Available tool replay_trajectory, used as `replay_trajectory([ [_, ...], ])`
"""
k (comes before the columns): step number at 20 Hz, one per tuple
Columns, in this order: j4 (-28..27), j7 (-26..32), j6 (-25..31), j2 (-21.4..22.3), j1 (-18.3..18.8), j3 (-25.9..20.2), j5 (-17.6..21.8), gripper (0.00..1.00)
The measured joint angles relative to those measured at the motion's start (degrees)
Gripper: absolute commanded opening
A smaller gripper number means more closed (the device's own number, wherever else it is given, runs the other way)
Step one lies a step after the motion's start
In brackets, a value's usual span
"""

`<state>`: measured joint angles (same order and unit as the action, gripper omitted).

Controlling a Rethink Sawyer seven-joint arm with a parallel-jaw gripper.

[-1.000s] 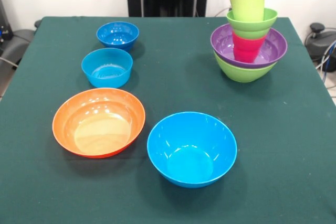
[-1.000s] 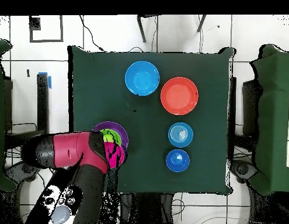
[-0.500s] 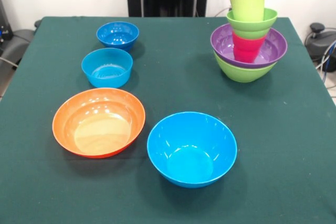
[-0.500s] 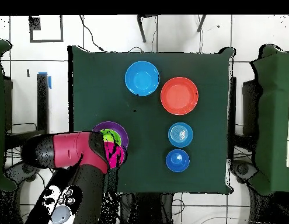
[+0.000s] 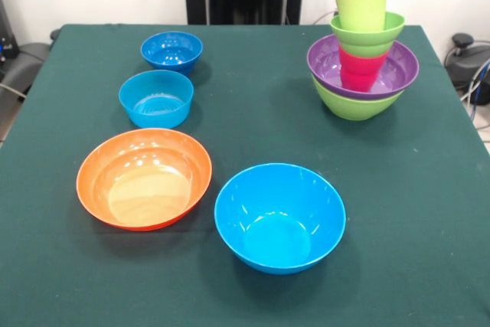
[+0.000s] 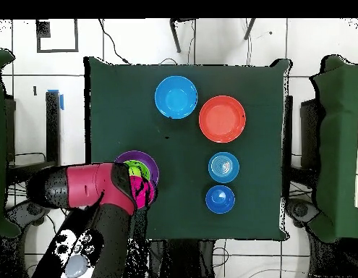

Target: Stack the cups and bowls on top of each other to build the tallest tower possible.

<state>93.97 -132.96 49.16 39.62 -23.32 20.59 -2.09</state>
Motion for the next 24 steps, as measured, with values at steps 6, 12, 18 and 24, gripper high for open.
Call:
replay_trajectory([
  [6,0.0,0.0,0.0,-0.01,0.78,-0.36,-1.35,0.0],
  [12,0.0,0.0,0.0,-0.01,1.49,-0.72,-2.3,0.0],
  [18,-0.28,0.0,0.0,-0.02,1.56,-0.91,-2.93,0.0],
  [24,-0.63,0.0,0.0,-0.02,1.56,-0.92,-3.28,0.0],
])
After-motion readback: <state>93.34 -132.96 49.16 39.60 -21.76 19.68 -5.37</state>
